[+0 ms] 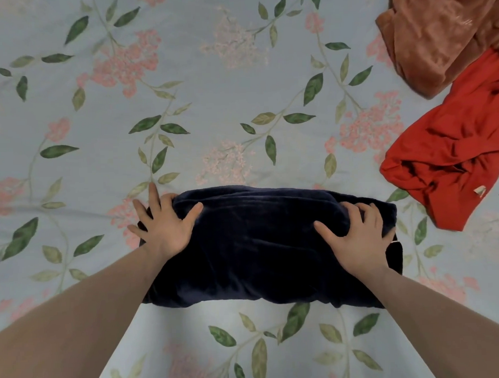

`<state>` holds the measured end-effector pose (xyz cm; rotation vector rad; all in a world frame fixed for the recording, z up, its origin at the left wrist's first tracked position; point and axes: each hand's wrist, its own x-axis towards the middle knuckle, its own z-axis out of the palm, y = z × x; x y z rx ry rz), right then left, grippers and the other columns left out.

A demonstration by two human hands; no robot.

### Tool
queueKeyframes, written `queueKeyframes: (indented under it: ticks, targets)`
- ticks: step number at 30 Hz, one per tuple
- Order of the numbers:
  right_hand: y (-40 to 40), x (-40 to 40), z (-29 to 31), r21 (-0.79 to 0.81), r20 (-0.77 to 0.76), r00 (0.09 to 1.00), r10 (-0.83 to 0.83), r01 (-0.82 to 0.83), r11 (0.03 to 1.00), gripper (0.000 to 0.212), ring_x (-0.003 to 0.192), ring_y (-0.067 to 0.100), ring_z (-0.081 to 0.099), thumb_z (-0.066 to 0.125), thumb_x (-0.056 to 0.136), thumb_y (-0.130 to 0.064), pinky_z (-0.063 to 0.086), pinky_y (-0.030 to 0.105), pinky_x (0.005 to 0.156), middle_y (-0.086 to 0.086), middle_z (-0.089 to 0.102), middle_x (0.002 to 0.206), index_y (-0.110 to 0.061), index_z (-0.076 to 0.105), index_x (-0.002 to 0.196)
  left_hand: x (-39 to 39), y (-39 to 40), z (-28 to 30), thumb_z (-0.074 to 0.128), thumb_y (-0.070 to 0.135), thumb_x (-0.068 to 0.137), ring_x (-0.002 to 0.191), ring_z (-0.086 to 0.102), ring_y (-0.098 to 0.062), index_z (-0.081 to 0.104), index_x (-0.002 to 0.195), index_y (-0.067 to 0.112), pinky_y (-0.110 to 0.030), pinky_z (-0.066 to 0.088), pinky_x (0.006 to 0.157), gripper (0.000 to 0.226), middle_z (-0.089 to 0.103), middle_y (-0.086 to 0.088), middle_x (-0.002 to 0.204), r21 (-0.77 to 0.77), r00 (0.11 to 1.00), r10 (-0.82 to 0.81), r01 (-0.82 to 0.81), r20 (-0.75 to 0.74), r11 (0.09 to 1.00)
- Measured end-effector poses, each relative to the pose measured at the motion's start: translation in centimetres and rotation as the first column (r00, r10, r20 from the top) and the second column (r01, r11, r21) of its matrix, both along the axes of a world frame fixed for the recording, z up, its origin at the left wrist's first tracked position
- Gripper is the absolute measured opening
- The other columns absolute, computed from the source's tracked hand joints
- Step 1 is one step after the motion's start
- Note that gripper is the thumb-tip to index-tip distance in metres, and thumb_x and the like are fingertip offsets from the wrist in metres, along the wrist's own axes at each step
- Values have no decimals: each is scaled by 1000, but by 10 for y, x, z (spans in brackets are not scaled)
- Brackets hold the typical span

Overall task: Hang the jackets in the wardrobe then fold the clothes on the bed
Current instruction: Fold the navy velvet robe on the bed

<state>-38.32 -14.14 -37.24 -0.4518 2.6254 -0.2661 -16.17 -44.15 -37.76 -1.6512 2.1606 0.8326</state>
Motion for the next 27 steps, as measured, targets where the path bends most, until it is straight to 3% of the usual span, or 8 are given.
queueKeyframes:
  ticks: [7,10,12,15,18,20,23,27]
  targets:
    - [-2,-3,13,-42,24,1000,-6,7,999,96,153,20,10,42,72,-92,1,71,119,-1,26,158,-34,42,148,2,-5,2,43,84,85,155,-19,-32,39,144,37,-70,-6,119,76,-18,18,168,44,1000,-16,16,7,999]
    - [-1,-13,20,-59,-44,991,125,-128,990,104,157,24,3,46,73,-93,-1,66,122,-1,16,167,-36,27,157,4,-9,9,45,84,85,155,-19,-32,43,142,40,-69,-3,120,72,-17,18,169,87,1000,-25,25,0,996]
    - [-4,-22,25,-15,-13,982,189,-189,982,107,157,24,9,44,73,-96,1,63,122,-4,24,166,-37,22,159,6,-14,14,45,84,85,155,-20,-32,43,144,41,-68,-2,121,73,-19,18,168,134,999,-44,44,0,990]
    - [-13,-27,36,52,2,969,248,-247,967,76,128,23,51,41,74,-96,26,61,116,-8,63,118,-41,60,122,8,-19,22,45,89,80,154,-24,-30,45,148,42,-65,-2,122,82,-21,19,167,214,999,-52,52,-6,975]
    - [-15,-25,51,-96,82,971,226,-217,971,45,85,18,67,54,81,-83,50,40,81,-14,67,76,-39,67,82,10,-20,34,51,82,85,154,-26,-29,55,146,37,-57,-3,126,76,-19,15,169,253,999,-25,37,-48,967]
    - [-12,-25,60,-189,309,944,120,-63,980,43,71,16,70,65,85,-70,55,34,70,-8,72,68,-29,73,75,11,-23,40,54,77,87,154,-26,-29,62,139,39,-51,-5,126,65,-17,13,169,279,997,-15,37,-80,959]
    - [-7,-19,61,-123,528,849,-2,79,989,54,62,18,70,68,88,-61,53,30,64,0,72,63,-11,73,71,11,-26,41,52,78,88,153,-26,-31,63,136,42,-49,-7,125,61,-17,12,169,304,996,-30,53,-79,951]
    - [-3,0,42,-98,354,935,-5,43,994,53,75,20,70,61,86,-71,58,40,80,-2,74,75,-20,72,77,7,-24,31,44,81,88,153,-24,-37,60,138,43,-51,-8,125,65,-19,6,170,248,997,-78,79,-14,965]
